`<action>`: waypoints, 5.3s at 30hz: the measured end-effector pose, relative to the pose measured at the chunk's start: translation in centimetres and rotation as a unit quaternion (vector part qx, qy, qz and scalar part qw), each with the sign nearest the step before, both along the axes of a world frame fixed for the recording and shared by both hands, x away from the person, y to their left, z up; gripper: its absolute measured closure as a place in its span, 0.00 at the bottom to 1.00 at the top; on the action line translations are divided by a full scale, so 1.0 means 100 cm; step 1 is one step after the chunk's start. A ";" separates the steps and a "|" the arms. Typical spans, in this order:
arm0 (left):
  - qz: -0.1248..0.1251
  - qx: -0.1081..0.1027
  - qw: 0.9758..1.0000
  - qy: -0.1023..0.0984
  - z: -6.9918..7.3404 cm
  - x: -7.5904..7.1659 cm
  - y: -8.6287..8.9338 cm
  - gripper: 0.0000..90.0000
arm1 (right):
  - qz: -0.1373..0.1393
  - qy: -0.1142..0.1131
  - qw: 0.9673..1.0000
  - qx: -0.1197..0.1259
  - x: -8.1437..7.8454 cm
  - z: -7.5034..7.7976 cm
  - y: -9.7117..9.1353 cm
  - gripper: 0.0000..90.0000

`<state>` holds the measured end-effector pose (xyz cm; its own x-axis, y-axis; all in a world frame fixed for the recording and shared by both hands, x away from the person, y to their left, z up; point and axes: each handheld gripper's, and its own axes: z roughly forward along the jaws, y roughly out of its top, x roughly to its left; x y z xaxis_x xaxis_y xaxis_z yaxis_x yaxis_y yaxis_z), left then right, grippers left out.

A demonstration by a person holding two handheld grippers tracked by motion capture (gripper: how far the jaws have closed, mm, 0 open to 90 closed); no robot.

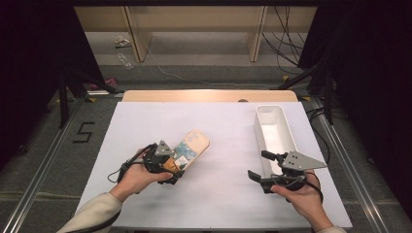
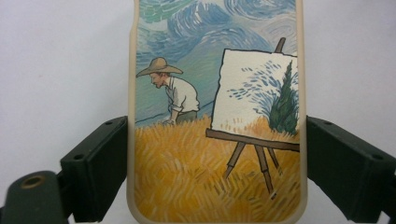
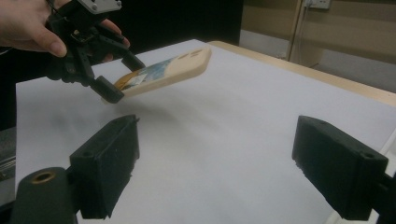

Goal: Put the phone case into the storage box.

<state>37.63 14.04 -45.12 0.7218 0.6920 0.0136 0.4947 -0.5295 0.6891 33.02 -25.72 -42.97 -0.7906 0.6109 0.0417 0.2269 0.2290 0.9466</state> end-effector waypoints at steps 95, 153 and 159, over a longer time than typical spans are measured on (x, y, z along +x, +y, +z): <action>-0.036 -0.066 0.995 -0.065 0.004 -0.028 -0.022 0.12 | 0.023 0.017 0.999 0.034 0.031 0.017 0.078 0.09; -0.058 -0.063 0.994 -0.073 0.004 -0.036 -0.034 0.13 | 0.005 0.053 0.998 0.030 0.072 0.014 0.122 0.10; -0.059 -0.062 0.994 -0.074 0.004 -0.036 -0.035 0.12 | 0.005 0.057 0.998 0.027 0.074 0.013 0.126 0.10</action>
<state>34.01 10.58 -44.77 0.7938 0.6064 0.0458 0.3227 -0.4838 0.8135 40.44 -13.15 -41.70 -0.7846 0.5979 0.1638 0.3316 0.1816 0.9258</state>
